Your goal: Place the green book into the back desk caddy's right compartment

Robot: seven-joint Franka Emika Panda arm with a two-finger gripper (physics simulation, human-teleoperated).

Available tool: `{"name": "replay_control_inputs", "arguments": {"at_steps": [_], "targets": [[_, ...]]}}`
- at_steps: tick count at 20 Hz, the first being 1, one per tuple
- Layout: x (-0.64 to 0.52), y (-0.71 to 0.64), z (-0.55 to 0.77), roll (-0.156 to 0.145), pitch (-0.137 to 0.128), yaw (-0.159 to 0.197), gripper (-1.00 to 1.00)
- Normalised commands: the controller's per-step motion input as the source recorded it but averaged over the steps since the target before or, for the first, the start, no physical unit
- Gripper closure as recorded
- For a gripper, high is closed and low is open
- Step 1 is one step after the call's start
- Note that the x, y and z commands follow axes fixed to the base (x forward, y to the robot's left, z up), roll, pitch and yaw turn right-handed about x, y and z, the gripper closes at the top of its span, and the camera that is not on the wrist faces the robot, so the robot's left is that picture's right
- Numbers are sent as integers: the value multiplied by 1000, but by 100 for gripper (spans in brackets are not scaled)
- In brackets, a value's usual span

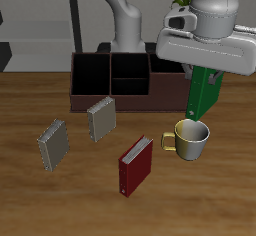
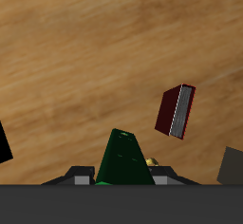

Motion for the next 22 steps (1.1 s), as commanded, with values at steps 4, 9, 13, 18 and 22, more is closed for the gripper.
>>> {"name": "replay_control_inputs", "arguments": {"at_steps": [4, 9, 13, 18, 22], "targets": [[-477, -127, 265, 3, 23, 2, 100], [-577, -134, 253, 10, -10, 45, 100], [-331, -218, 180, -73, 28, 39, 100], [-432, -102, 245, -13, -27, 7, 100], [-470, -33, 240, -14, -14, 23, 100]]}}
